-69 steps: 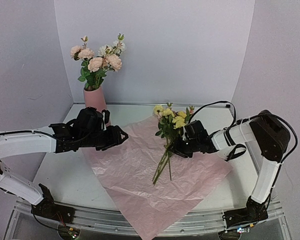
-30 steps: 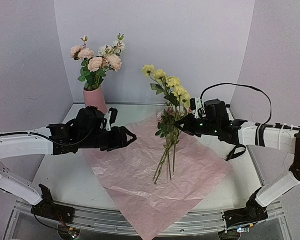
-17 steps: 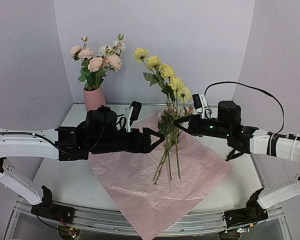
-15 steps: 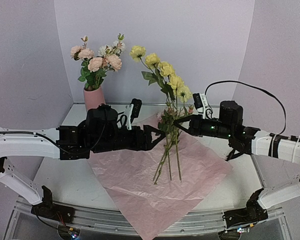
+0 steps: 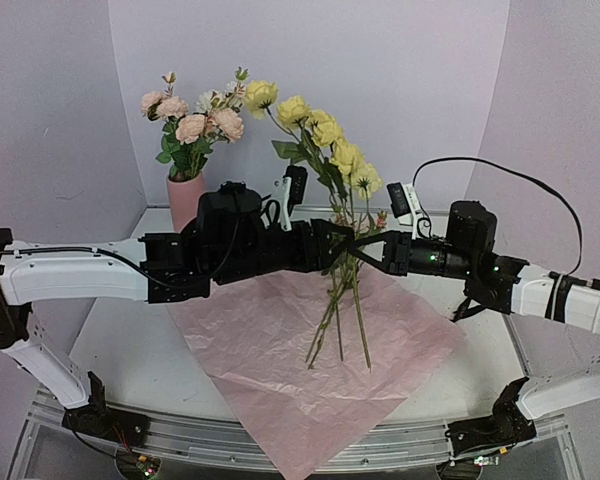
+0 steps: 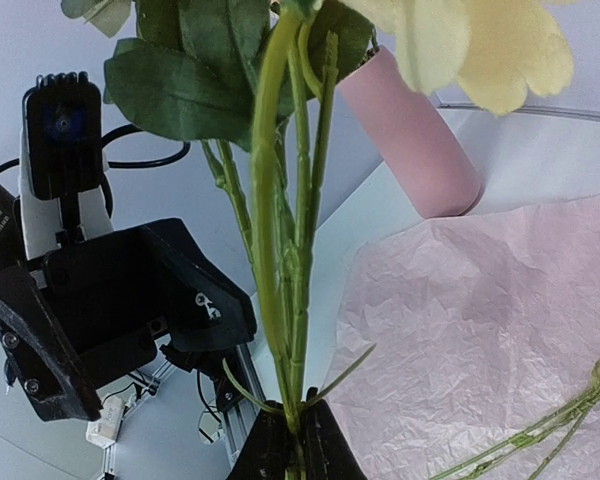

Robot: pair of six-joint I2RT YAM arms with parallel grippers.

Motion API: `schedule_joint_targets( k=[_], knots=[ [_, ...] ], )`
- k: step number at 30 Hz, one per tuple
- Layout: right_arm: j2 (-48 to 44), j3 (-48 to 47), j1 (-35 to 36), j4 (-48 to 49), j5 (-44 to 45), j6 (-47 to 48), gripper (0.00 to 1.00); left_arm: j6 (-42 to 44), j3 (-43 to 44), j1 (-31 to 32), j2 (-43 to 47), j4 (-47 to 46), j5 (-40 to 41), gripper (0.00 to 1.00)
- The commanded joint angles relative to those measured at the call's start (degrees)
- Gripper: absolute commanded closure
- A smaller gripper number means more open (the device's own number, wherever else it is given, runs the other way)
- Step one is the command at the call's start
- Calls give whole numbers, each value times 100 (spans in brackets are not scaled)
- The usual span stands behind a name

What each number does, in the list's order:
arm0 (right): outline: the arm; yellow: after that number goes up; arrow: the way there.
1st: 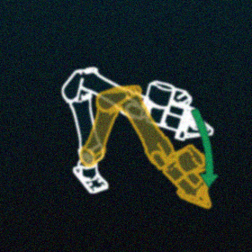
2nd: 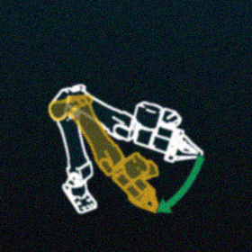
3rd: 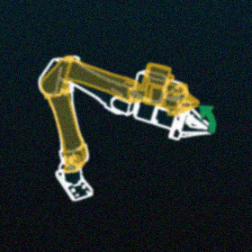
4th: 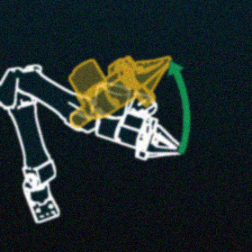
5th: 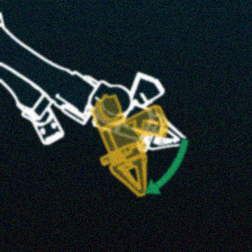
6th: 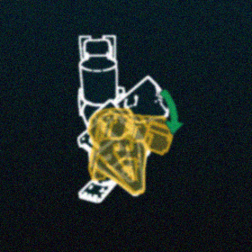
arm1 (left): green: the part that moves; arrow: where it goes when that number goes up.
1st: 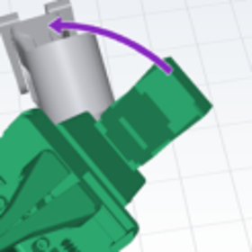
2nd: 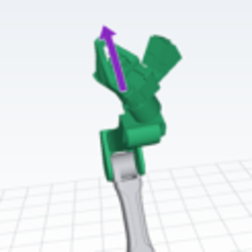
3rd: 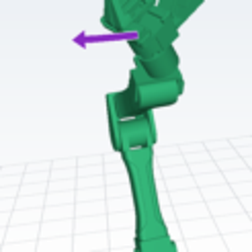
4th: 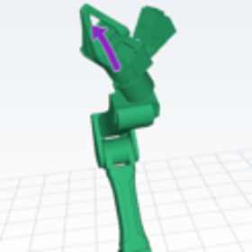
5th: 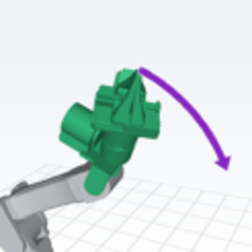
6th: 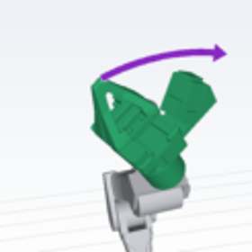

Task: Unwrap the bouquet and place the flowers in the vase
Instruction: Insert the fake flower into the vase.

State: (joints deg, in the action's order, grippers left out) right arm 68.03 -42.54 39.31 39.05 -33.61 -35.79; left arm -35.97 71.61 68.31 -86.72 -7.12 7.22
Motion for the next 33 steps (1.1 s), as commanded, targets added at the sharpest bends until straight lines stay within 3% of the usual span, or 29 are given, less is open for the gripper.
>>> schedule_joint_targets(
  k=[1, 9, 19, 28, 33],
  knots=[
    [-193, 17, 44, 403, -234, 203, 92, 253, 411, 15, -129, -198, 11, 46],
    [-151, 4, 84, 411, -372, 264, 92, 258, 469, 9, -288, -194, 297, 61],
    [-72, -62, 198, 437, -537, 337, 92, 263, 533, 5, -342, -194, 391, 63],
    [40, -146, 370, 443, -536, 397, 91, 257, 482, 4, -340, -194, 303, 95],
    [65, -86, 393, 430, -369, 388, 65, 385, 298, 7, -134, -185, 447, 100]
  ],
)
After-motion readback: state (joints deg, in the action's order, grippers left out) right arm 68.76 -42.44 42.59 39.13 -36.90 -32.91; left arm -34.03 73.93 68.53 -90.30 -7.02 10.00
